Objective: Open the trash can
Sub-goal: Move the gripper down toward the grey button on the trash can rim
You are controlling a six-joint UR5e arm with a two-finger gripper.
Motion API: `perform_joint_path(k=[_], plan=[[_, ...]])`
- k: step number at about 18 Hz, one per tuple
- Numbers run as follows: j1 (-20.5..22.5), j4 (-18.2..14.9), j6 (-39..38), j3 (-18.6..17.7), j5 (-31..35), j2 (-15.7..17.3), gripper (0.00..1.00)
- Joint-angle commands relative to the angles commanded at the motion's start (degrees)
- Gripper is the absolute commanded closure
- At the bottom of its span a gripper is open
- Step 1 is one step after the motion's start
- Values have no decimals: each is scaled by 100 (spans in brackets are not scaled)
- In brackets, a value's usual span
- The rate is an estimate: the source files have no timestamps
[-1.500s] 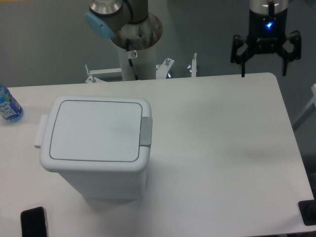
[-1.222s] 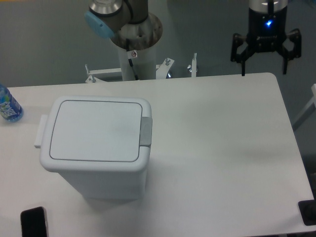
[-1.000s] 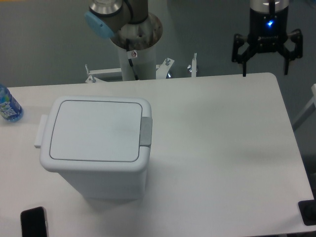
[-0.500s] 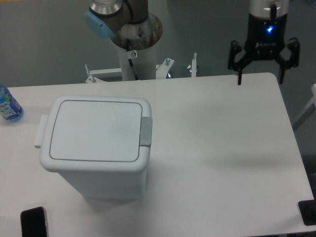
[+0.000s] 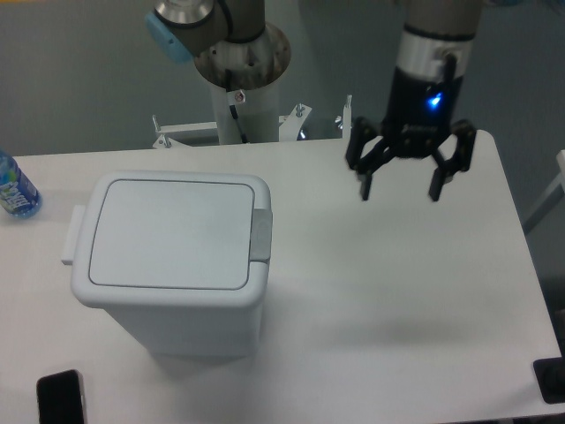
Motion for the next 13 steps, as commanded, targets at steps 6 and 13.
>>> perform_joint_path(k=[6, 13], plan=[[-229, 0, -405, -88, 26, 17, 0], [-449, 0, -502, -141, 35, 9, 0]])
